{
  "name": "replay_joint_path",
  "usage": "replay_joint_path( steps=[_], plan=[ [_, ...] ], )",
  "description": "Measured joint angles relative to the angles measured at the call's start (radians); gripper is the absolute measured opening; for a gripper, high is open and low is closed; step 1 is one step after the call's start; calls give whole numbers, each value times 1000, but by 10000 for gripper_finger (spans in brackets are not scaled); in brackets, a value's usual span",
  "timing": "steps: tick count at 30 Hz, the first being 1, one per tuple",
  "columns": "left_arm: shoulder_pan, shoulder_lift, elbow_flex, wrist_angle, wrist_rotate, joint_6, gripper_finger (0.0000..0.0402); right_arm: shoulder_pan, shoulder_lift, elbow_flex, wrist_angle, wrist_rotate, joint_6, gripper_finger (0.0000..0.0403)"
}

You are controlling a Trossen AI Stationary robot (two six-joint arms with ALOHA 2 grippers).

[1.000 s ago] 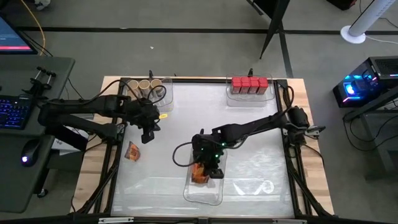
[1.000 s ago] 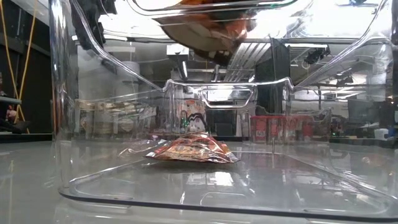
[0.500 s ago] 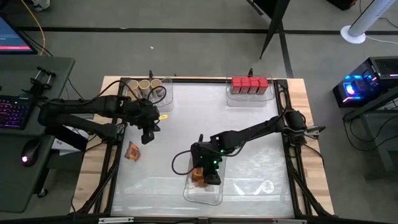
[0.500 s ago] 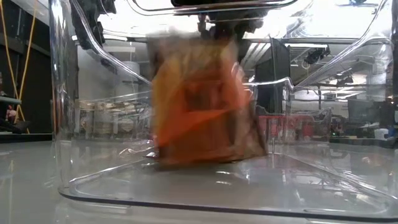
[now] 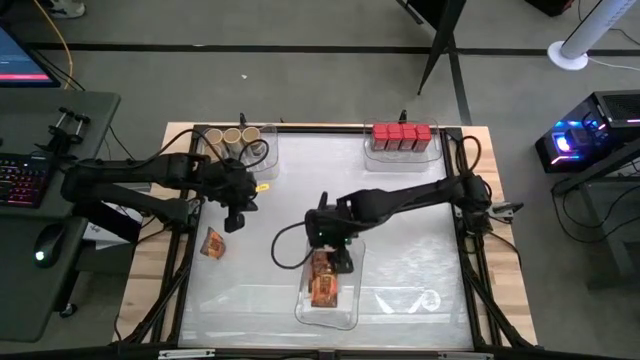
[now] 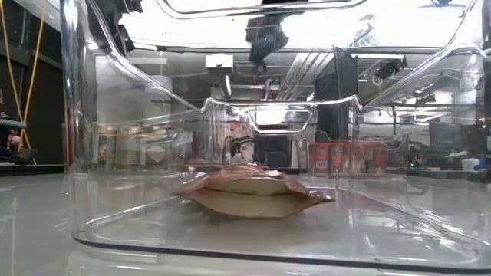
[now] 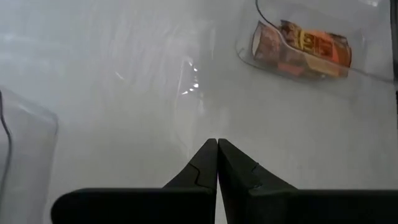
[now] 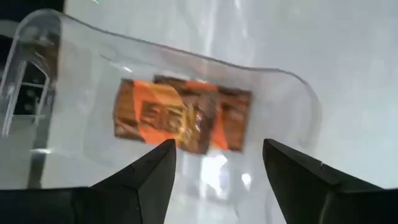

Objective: Sort spices by type
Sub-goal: Put the orange seasoning pack into the bottom transparent bin

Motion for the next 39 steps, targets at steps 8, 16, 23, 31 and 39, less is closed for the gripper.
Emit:
replay_joint_path(
  steps=[8, 16, 23, 31, 39],
  plan=[
    [27, -15, 63, -44, -36, -15, 1, 0, 0, 128, -171, 98, 142, 236],
    [-32, -55, 229, -442, 19, -222, 76, 54, 11, 123, -304, 275, 233, 236],
    [-192, -165, 153, -620, 41, -656, 191, 77, 11, 123, -403, 395, 402, 236],
    [-298, -215, 0, -591, -58, -1091, 265, 80, 10, 123, -402, 434, 518, 236],
    [-403, -214, -173, -395, -1, -1289, 268, 80, 10, 123, -401, 435, 519, 236]
  ],
)
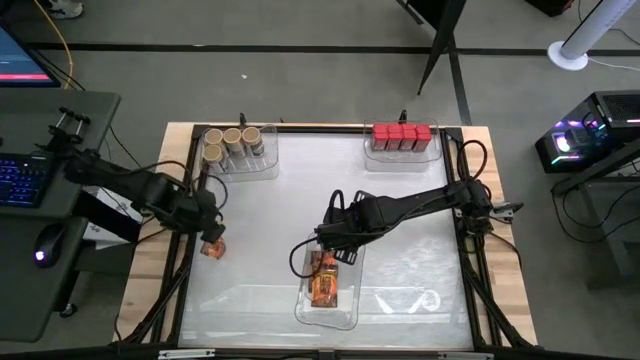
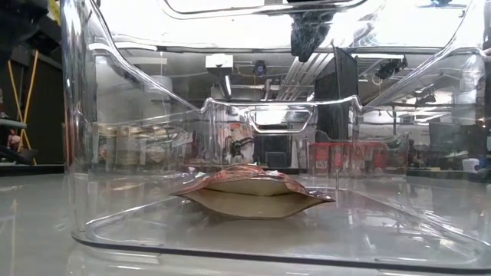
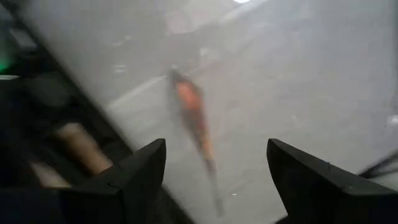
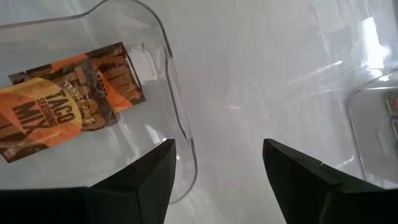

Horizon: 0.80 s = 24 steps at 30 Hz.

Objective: Sort spices by type
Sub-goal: Put the orange seasoning pack into the bottom transparent bin

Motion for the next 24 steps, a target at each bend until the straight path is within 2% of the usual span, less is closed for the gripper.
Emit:
replay_joint_path(
  steps=[3, 9, 15, 19, 24],
  plan=[
    [-29, 5, -41, 72, 5, -41, 268, 0, 0, 0, 0, 0, -9, 236],
    [-72, 41, -85, 71, -6, -105, 268, 0, 0, 0, -1, 14, -26, 236],
    [-95, 97, -93, 106, -36, -77, 252, 0, 0, 0, -27, 18, -49, 236],
    [-131, 129, -93, 105, -20, -64, 187, 6, -12, 0, -107, 18, -5, 236],
    [-161, 157, -93, 119, -20, -58, 46, 34, -51, 0, -103, 19, 66, 236]
  ],
)
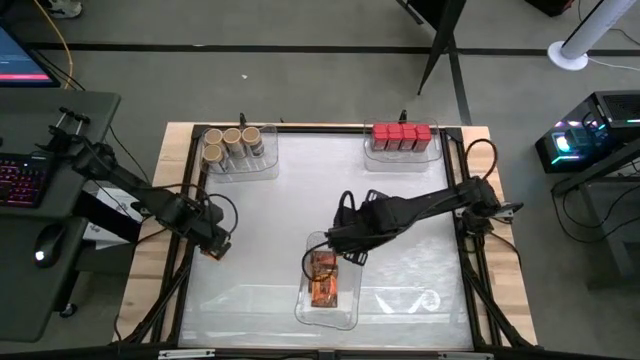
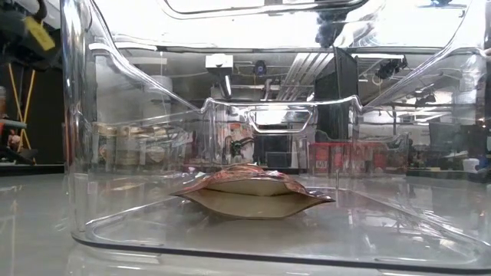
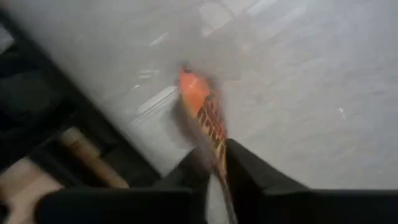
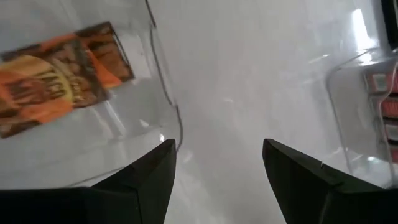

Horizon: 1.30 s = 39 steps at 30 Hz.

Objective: Sort spices by type
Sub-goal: Put the orange seasoning pack into the bottom transparent bin

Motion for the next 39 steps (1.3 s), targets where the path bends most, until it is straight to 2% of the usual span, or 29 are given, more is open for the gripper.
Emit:
replay_joint_path(
  steps=[2, 7, 13, 18, 20, 23, 28, 32, 35, 39],
  plan=[
    [-1, -1, 0, 59, -15, 24, 13, 19, -28, 0, 1, 1, 36, 236],
    [63, -8, 12, 279, -87, 158, 2, 83, -111, 0, 1, 17, 180, 236],
    [243, -7, 151, 361, -132, 514, 0, 200, -195, 0, 10, 156, 423, 236],
    [387, 34, 308, 413, -83, 858, 0, 292, -217, 0, 10, 290, 623, 236],
    [417, 76, 363, 409, -36, 968, 0, 317, -217, 0, 8, 309, 672, 236],
    [436, 140, 410, 347, -22, 1068, 0, 337, -212, 0, 7, 311, 710, 236],
    [430, 194, 416, 316, 18, 1142, 1, 329, -203, 0, 43, 325, 688, 236],
    [426, 222, 417, 269, 34, 1053, 7, 294, -200, 0, 45, 329, 639, 236],
    [430, 235, 417, 241, 36, 1000, 35, 263, -193, 0, 43, 328, 615, 236],
    [429, 241, 421, 267, 126, 929, 95, 238, -190, 0, 27, 307, 604, 236]
  ],
)
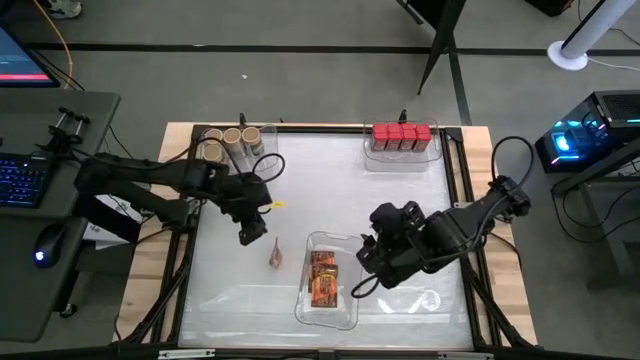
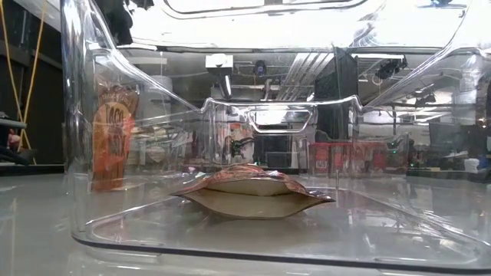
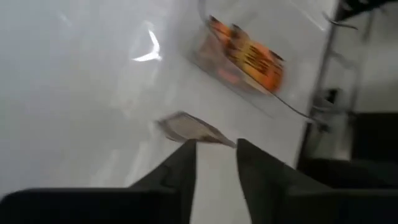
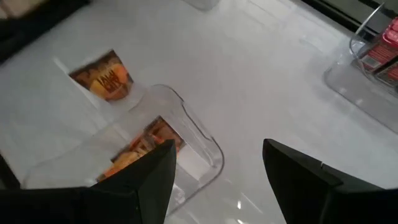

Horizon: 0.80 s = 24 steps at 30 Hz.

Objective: Sort spices by type
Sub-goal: Put the orange seasoning pack into the bottom transparent bin

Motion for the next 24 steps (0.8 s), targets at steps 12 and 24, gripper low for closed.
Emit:
replay_joint_path(
  steps=[12, 24],
  plan=[
    [-37, 5, 56, -43, 97, -83, 272, 2, 5, 0, -27, -33, -43, 236],
    [-119, 166, 55, -75, -205, -389, 277, 26, 11, 0, -27, -31, -63, 236]
  ],
)
